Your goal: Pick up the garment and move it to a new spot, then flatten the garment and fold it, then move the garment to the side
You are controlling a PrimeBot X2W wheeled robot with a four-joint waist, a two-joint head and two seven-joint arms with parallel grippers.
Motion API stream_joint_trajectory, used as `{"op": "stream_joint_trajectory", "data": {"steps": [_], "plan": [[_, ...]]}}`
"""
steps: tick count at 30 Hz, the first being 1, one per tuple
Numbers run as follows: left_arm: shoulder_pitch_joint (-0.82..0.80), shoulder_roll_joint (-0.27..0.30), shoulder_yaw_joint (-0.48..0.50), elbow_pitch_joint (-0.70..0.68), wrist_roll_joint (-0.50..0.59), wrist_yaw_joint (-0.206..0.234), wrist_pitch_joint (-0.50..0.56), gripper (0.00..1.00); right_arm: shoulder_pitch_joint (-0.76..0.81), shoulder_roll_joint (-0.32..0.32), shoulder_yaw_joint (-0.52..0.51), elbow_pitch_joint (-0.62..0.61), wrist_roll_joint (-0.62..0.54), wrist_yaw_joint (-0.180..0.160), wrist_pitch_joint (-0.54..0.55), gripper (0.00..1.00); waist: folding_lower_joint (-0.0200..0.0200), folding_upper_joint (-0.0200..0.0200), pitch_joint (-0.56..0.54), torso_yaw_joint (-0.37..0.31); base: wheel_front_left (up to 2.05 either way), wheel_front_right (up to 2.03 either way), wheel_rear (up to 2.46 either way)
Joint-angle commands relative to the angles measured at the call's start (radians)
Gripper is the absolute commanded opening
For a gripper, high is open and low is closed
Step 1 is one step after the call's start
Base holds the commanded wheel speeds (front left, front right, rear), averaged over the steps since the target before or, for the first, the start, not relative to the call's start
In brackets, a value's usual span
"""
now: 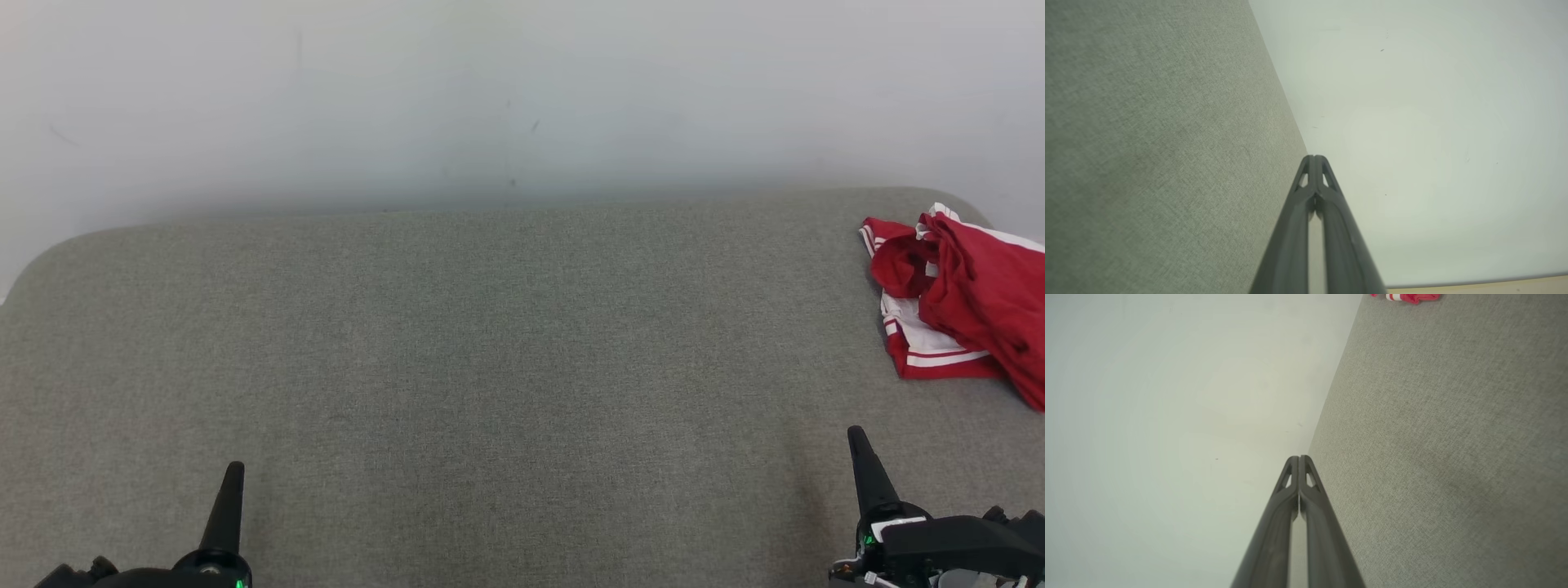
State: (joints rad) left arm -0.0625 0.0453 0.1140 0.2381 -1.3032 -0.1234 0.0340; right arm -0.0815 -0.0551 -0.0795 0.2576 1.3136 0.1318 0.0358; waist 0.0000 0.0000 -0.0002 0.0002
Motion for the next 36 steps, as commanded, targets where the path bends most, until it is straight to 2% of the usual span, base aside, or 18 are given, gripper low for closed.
{"op": "stream_joint_trajectory", "data": {"steps": [1, 36], "plan": [[-0.022, 0.006, 0.002, -0.003, -0.03, -0.006, 0.008, 0.0, -0.015, 0.001, -0.006, -0.009, 0.026, -0.001, 0.007, 0.0, 0.0, 0.0, 0.0, 0.0, 0.0, 0.0, 0.0], [-0.056, 0.007, 0.003, 0.012, -0.282, -0.008, 0.076, 0.0, -0.035, 0.005, -0.034, -0.01, 0.271, -0.002, 0.074, 0.0, 0.0, 0.0, 0.001, 0.0, 0.0, 0.0, 0.0]]}}
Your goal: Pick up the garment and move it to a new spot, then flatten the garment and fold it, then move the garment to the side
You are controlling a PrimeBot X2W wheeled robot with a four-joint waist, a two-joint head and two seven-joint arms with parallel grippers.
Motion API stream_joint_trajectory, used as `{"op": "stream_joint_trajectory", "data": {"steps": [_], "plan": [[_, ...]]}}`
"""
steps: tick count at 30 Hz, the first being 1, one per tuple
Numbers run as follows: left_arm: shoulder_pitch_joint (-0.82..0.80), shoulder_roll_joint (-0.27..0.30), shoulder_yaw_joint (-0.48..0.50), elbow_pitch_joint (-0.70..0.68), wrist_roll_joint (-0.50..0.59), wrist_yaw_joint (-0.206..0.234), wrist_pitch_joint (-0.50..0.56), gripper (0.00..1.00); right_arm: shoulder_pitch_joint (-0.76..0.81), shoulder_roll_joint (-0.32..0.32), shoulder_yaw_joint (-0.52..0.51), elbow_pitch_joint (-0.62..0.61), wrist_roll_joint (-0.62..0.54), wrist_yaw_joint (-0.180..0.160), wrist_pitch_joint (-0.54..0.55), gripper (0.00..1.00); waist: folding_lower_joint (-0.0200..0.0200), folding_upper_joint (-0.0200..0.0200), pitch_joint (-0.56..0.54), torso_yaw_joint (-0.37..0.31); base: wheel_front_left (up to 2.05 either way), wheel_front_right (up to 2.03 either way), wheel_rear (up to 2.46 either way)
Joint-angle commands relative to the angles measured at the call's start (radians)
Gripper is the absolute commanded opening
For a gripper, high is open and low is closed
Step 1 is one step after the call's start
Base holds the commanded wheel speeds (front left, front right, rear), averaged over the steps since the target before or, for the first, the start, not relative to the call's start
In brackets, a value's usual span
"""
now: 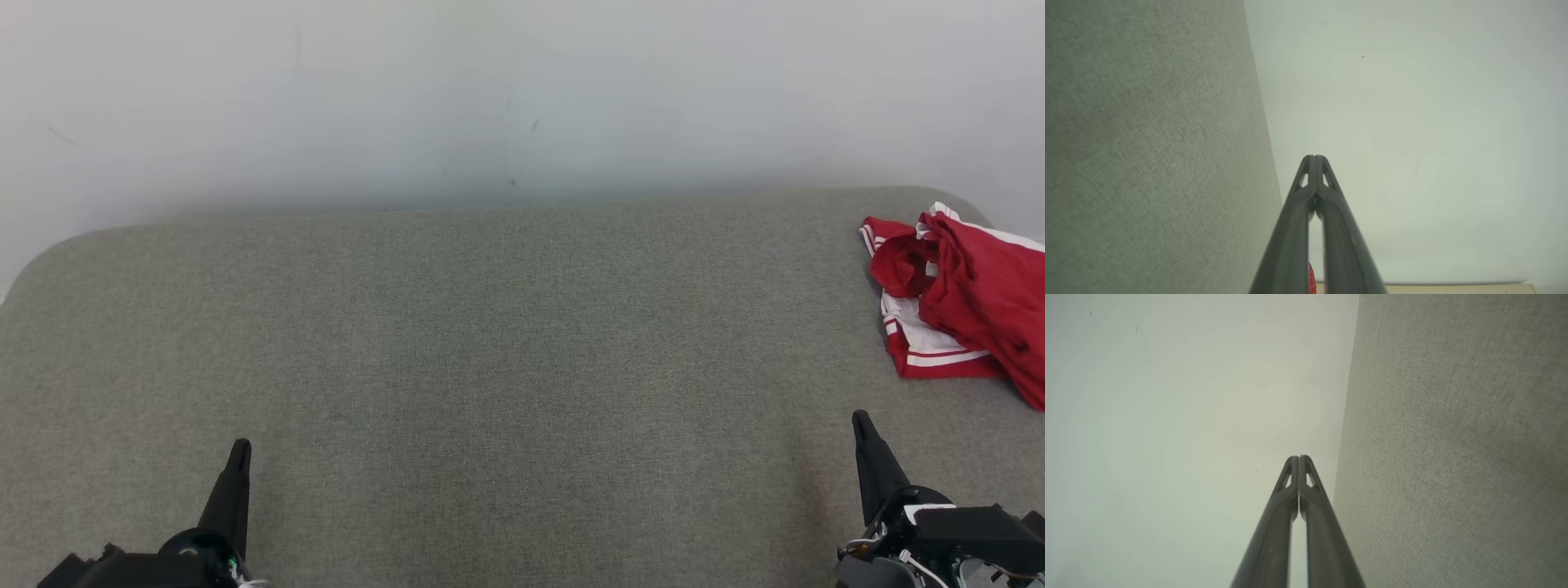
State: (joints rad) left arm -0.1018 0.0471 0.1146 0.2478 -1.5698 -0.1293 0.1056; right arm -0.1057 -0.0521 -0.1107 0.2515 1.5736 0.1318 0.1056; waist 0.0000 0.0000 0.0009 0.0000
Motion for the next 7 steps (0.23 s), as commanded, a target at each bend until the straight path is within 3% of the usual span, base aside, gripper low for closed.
{"op": "stream_joint_trajectory", "data": {"steps": [1, 7], "plan": [[-0.017, 0.006, 0.002, 0.002, -0.024, -0.002, 0.007, 0.0, -0.011, 0.002, -0.004, -0.004, 0.018, -0.002, 0.007, 0.0, 0.0, 0.0, 0.0, 0.0, 0.0, 0.0, 0.0], [-0.017, 0.006, 0.002, 0.004, -0.044, -0.003, 0.014, 0.0, -0.011, 0.003, -0.007, -0.004, 0.039, -0.002, 0.013, 0.0, 0.0, 0.0, 0.0, 0.0, 0.0, 0.0, 0.0]]}}
